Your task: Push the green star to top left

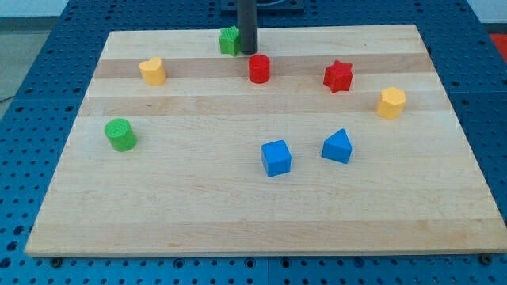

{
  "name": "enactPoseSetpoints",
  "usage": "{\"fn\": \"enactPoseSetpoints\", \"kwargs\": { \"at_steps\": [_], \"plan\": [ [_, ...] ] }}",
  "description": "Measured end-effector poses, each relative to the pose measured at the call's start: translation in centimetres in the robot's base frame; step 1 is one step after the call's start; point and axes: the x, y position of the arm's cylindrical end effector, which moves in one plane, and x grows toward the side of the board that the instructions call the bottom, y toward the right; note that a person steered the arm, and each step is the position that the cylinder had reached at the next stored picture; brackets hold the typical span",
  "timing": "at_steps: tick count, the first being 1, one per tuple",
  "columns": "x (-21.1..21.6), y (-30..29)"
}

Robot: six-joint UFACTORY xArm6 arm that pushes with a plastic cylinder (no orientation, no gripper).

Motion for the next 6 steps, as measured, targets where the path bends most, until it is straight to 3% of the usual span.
{"fn": "enactPoseSetpoints", "kwargs": {
  "at_steps": [1,3,5,6],
  "plan": [
    [-1.5,0.6],
    [-1.5,-15.8],
    [-2.2,-11.0],
    [-5.2,-13.2]
  ]
}}
